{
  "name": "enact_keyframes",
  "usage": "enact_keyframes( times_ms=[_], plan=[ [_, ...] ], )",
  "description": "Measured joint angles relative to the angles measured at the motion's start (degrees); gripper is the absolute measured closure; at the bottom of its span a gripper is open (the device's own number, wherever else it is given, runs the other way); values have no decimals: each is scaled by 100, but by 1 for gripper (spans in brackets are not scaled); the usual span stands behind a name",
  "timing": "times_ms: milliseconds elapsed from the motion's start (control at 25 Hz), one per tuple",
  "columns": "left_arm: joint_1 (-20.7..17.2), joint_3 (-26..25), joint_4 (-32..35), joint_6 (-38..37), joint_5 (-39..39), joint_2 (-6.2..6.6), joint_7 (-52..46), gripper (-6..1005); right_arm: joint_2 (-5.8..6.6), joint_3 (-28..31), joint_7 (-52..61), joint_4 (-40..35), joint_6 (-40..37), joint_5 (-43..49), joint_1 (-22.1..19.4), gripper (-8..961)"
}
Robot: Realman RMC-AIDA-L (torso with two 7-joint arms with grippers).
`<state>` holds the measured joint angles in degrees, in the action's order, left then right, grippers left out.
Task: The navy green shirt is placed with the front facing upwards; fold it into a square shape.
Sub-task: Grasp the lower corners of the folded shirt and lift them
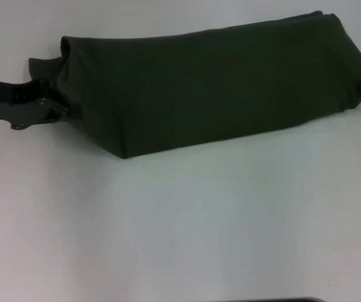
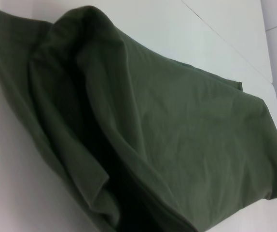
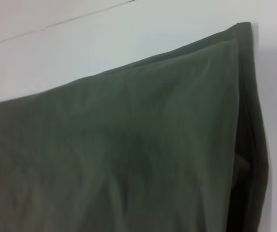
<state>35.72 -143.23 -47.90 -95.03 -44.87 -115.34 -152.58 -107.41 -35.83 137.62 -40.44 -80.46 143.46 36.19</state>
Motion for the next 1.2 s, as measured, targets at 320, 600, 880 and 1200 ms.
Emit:
enact_keyframes(
  times_ms=[320,600,880,1200],
  plan=[
    [-17,213,11,-85,69,30,52,966,56,-38,63,-124,-344,173,-2,942],
    [-109,703,-117,-828,428,68,43,967,55,-38,152,-124,-1122,820,-37,943],
    [-210,722,-145,-1150,947,26,16,966,-9,-51,137,-154,-1726,1251,-326,943],
    [-417,716,-156,-1371,1268,22,-10,966,-122,-56,85,-461,-2116,1514,-658,943]
  ],
)
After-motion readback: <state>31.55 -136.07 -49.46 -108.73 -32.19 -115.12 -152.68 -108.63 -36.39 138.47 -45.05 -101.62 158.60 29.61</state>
